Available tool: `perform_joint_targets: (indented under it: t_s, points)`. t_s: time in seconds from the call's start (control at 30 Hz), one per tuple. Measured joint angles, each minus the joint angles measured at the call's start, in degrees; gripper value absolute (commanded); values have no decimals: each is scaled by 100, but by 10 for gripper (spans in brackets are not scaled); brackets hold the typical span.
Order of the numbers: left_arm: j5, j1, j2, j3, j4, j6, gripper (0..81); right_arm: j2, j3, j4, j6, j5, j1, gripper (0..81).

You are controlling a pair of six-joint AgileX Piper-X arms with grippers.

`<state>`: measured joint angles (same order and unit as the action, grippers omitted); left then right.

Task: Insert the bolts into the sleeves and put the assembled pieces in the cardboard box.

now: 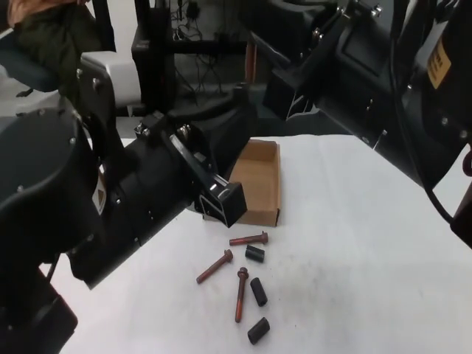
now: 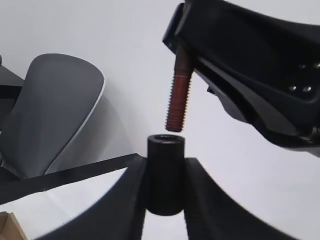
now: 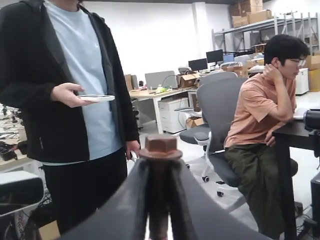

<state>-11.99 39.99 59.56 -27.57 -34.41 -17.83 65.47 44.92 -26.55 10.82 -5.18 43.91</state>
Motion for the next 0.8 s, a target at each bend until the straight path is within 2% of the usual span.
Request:
perform_joint_targets:
  t_s: [0.73,0.77,0.8]
  points:
    - [-78,0,10,12,-80,-10,18,193,-95,-11,165,-284,56,1]
    - [-59,0,10,12,-157,-10,18,193,-124,22,165,-297,53,14]
    - [-36,-12,10,12,-184,-10,18,193,-149,30,165,-293,65,64]
